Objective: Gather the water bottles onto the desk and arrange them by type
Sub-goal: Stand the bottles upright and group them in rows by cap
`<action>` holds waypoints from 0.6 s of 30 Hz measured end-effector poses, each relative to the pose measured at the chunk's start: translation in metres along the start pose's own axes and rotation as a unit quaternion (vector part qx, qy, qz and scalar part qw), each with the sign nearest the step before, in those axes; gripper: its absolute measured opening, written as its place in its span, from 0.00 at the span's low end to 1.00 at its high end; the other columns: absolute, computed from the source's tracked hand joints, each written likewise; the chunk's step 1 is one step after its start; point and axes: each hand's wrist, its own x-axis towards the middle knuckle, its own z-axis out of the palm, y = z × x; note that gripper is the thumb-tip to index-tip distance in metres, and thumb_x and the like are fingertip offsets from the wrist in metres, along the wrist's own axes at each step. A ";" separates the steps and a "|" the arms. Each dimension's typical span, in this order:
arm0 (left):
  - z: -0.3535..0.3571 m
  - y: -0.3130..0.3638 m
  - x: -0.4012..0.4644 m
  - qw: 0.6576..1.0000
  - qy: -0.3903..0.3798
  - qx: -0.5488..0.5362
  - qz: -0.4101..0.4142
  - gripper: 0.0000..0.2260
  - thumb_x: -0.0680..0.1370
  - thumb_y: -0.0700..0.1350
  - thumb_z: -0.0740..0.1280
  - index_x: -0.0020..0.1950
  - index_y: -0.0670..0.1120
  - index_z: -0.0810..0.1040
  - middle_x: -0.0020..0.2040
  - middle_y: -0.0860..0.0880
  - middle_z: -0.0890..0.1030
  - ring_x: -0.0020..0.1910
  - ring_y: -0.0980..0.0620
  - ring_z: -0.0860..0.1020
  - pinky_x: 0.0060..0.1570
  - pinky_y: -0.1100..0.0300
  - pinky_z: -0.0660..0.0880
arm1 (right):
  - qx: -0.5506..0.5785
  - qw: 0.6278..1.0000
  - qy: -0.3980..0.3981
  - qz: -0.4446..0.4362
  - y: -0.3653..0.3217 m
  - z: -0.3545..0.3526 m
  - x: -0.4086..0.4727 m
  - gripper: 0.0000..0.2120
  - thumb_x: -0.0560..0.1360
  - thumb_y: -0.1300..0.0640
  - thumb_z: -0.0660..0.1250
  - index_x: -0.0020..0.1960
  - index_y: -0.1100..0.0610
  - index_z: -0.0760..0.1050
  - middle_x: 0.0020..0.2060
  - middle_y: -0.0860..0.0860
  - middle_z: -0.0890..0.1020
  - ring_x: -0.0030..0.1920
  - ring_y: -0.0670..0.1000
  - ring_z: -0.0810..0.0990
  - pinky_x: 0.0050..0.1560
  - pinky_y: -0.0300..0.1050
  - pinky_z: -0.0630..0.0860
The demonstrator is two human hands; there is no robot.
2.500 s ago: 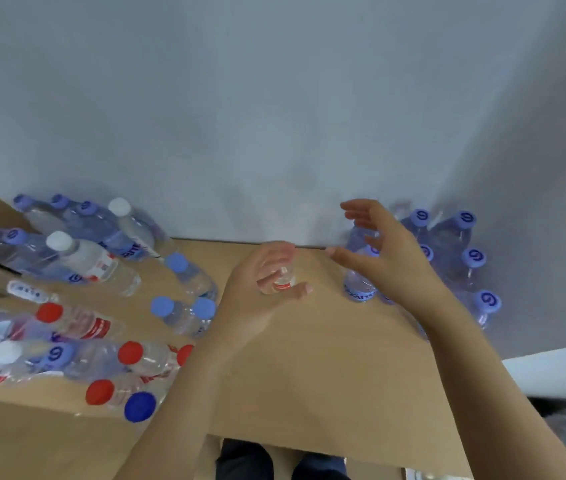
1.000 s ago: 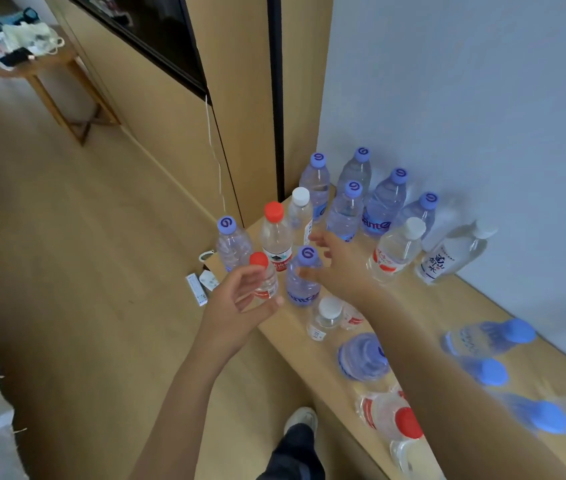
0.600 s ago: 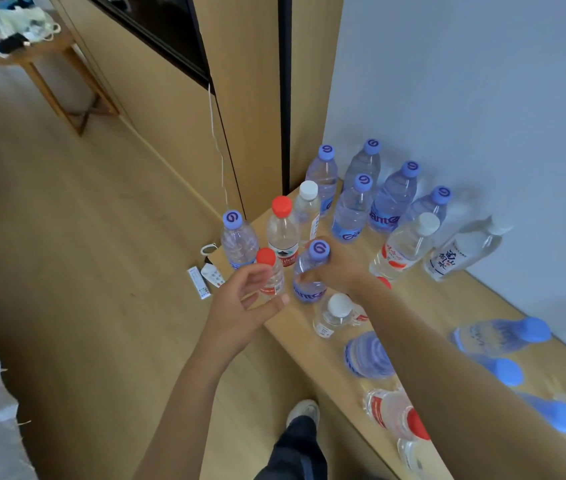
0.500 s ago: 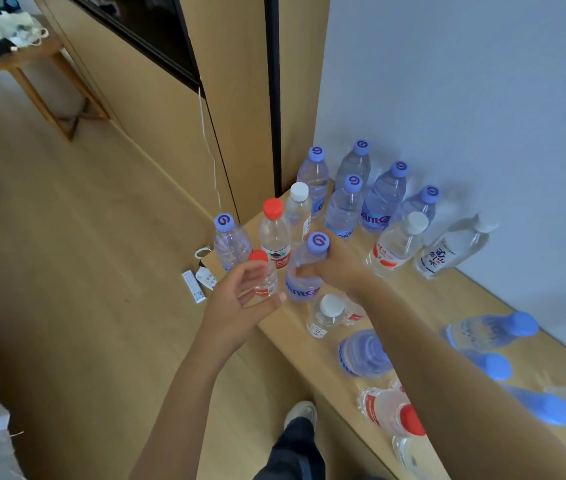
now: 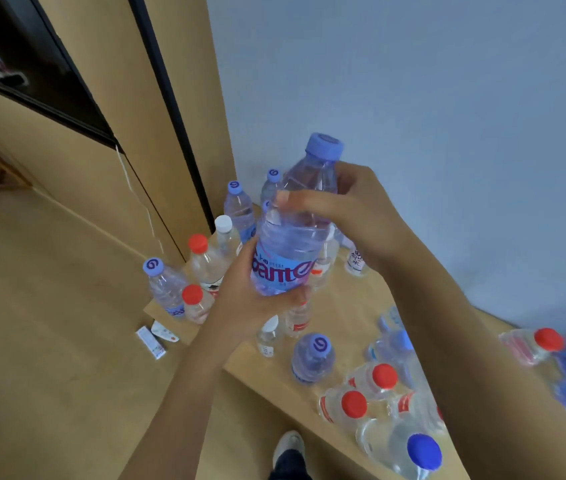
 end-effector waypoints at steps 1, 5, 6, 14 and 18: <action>0.010 0.007 0.000 1.000 0.008 -0.002 0.017 0.31 0.60 0.46 0.83 0.60 0.52 0.75 0.51 0.53 0.84 0.51 0.53 0.84 0.44 0.62 0.80 | 0.006 1.000 0.013 -0.009 -0.007 -0.006 -0.003 0.10 0.69 0.54 0.77 0.45 0.59 0.82 0.38 0.52 0.85 0.42 0.51 0.85 0.46 0.43 0.81; 0.053 0.030 -0.003 0.997 0.035 -0.020 0.064 0.26 0.61 0.51 0.79 0.57 0.56 0.77 0.49 0.54 0.84 0.48 0.54 0.84 0.42 0.63 0.80 | 0.019 0.998 0.057 -0.022 -0.026 -0.024 -0.015 0.12 0.71 0.53 0.74 0.49 0.60 0.80 0.41 0.53 0.84 0.44 0.54 0.86 0.48 0.46 0.82; 0.062 0.034 -0.005 0.996 0.043 -0.022 0.070 0.25 0.61 0.51 0.79 0.56 0.58 0.77 0.49 0.56 0.84 0.48 0.56 0.84 0.42 0.63 0.80 | 0.026 0.997 0.065 -0.023 -0.029 -0.027 -0.018 0.12 0.72 0.53 0.73 0.51 0.60 0.79 0.41 0.52 0.84 0.44 0.53 0.86 0.46 0.44 0.82; 0.103 0.049 -0.011 0.996 0.046 -0.008 0.070 0.26 0.62 0.48 0.80 0.57 0.55 0.76 0.47 0.59 0.83 0.47 0.59 0.83 0.41 0.65 0.80 | 0.075 0.984 0.160 -0.026 -0.031 -0.047 -0.034 0.13 0.73 0.59 0.74 0.54 0.60 0.75 0.42 0.52 0.82 0.44 0.55 0.86 0.50 0.54 0.83; 0.109 0.053 -0.012 0.997 0.016 0.028 0.073 0.30 0.60 0.51 0.81 0.58 0.55 0.74 0.48 0.59 0.83 0.49 0.60 0.82 0.42 0.65 0.80 | 0.108 0.982 0.149 -0.036 -0.028 -0.060 -0.043 0.10 0.72 0.60 0.72 0.50 0.60 0.75 0.39 0.53 0.81 0.40 0.53 0.84 0.42 0.46 0.81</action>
